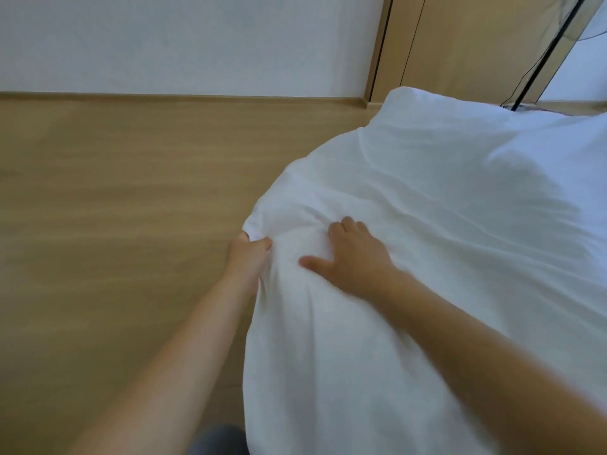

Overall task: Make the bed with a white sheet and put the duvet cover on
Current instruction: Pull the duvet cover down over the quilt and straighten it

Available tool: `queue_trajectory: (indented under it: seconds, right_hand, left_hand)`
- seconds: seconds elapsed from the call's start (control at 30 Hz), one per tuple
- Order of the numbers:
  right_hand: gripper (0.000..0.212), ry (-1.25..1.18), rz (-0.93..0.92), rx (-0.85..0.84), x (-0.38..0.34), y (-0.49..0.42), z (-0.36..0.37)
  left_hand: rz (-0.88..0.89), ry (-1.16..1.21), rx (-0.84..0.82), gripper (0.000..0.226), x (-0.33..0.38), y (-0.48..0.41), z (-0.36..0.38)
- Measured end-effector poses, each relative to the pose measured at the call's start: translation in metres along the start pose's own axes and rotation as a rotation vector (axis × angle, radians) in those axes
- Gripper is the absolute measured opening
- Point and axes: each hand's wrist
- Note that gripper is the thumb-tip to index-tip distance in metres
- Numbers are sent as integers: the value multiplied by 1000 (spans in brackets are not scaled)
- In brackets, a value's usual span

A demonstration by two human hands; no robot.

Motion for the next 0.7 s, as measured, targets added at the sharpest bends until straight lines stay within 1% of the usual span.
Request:
queue_trajectory:
  seconds: [0.07, 0.13, 0.23, 0.27, 0.33, 0.4, 0.43, 0.47, 0.5, 0.57, 0.63, 0.7]
  right_hand:
    - [51, 52, 21, -82, 2, 7, 10]
    - [39, 65, 14, -129, 8, 9, 14]
    - [32, 26, -29, -123, 7, 12, 11]
    - [32, -23, -33, -134, 5, 15, 10]
    - [44, -67, -50, -190, 0, 27, 9]
    - [59, 56, -105, -236, -4, 46, 18]
    - [64, 162, -130, -256, -5, 55, 23]
    - [65, 260, -143, -276, -4, 63, 28]
    - [61, 317, -137, -300, -4, 68, 33]
    - [49, 309, -78, -356, -3, 71, 39]
    - [38, 250, -50, -387, -3, 70, 40]
    - [30, 112, -68, -381, -2, 68, 38]
  left_hand:
    - [-37, 84, 4, 16, -1, 4, -3]
    - [-134, 205, -7, 16, -5, 11, -6]
    - [-294, 375, -64, 31, -14, 21, -10]
    - [-343, 432, -120, 35, -18, 25, -12]
    - [-426, 512, -310, 43, -29, 36, -16]
    - [-504, 426, -534, 47, -47, 52, -19]
    - [-545, 339, -615, 46, -57, 62, -18]
    - [-581, 262, -651, 44, -67, 71, -17]
    - [-595, 223, -631, 42, -75, 78, -15]
    - [-558, 234, -509, 38, -87, 83, -10]
    - [-495, 296, -382, 37, -92, 81, -8]
    - [-463, 425, -330, 39, -90, 78, -13]
Point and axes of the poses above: each hand's wrist, its own y-axis away from the middle knuckle, its own z-axis out of the palm, x = y × z, and after that the axes turned 6 degrees about z, right-handed
